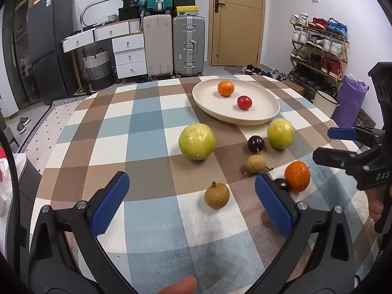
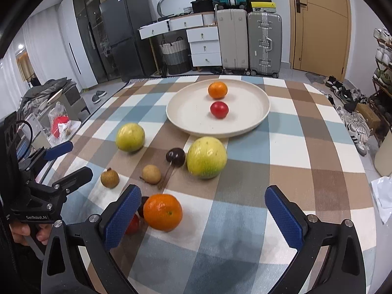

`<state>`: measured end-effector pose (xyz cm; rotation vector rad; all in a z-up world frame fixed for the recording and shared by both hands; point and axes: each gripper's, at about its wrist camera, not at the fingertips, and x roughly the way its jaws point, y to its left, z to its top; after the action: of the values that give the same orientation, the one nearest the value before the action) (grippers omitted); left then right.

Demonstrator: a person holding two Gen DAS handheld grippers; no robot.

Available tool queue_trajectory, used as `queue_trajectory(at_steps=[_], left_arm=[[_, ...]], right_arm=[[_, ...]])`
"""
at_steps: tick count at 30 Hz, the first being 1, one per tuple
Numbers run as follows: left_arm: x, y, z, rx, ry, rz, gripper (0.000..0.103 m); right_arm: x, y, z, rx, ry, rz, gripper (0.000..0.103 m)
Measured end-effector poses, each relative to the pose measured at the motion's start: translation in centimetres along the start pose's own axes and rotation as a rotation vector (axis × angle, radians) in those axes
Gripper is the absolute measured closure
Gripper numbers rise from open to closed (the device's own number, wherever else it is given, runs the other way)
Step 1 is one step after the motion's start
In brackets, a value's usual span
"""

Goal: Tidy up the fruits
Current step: 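Withdraw both tools from the plate toward the remaining fruits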

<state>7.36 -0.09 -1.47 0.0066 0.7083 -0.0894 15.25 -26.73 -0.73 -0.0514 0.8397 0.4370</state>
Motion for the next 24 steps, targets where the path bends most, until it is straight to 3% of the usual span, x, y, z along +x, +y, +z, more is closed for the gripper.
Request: queue_trajectory(at_steps=[24], left_arm=[[3.3,-0.1,-0.8,-0.014,0.1,-0.069,0.006]], right_arm=[[2.4,0.8,-2.2,-0.017,0.084,0.077,0.002]])
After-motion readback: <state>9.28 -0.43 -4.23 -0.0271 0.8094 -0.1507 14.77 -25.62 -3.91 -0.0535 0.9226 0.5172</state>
